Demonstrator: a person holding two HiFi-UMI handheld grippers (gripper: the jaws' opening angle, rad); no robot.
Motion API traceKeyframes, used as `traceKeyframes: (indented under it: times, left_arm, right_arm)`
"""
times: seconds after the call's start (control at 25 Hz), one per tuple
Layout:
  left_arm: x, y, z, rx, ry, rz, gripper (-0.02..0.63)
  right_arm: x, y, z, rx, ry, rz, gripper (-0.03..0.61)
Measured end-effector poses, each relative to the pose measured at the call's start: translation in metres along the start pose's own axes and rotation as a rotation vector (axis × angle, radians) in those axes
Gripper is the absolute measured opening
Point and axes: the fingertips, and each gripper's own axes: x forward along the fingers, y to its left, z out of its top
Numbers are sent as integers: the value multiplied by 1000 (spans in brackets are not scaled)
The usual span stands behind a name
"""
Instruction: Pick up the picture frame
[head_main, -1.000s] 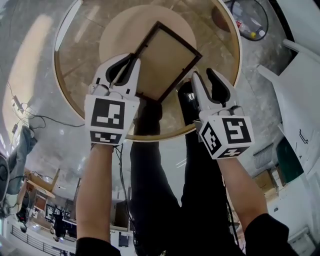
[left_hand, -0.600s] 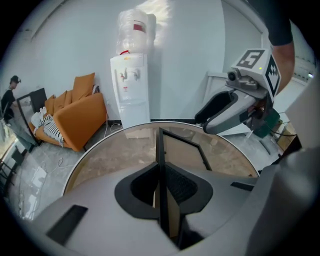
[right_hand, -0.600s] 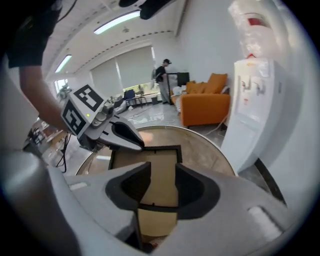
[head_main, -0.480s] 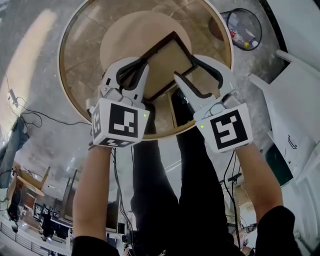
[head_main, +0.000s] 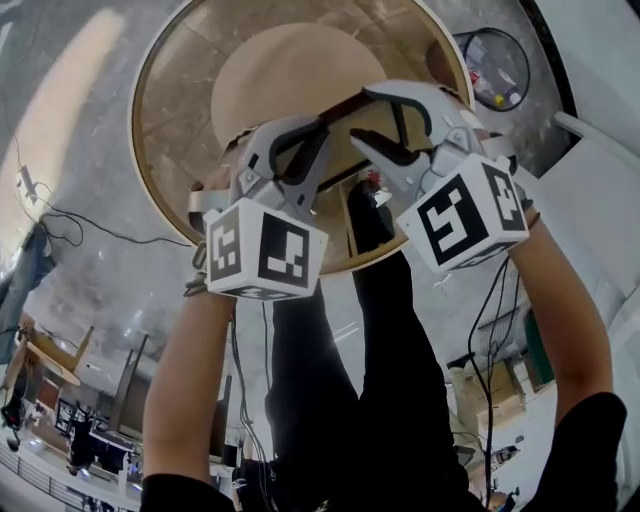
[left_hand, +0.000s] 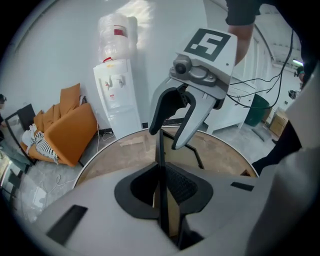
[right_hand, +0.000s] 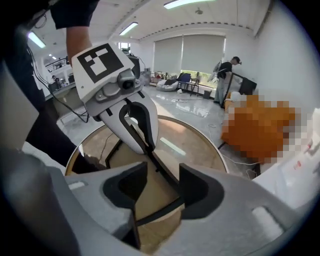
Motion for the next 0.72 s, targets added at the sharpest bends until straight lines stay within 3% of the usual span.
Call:
traceKeyframes:
  times: [0.16,0.24,0.4,0.72]
  left_arm:
    - [-2,-9,8,79,6,-37,55]
    - [-4,-12,13,79,15,-47,55]
    - [-9,-10,9,67,25,-65,55]
    - [-17,-18,15,150,31,-81,55]
  right_arm:
    - [14,9,-2,-106,40,91,198]
    - [19,14,-2,-141,55,130,198]
    - [26,21,2,-174,62,183,198]
    - [26,39,-3,-172,126,319,196]
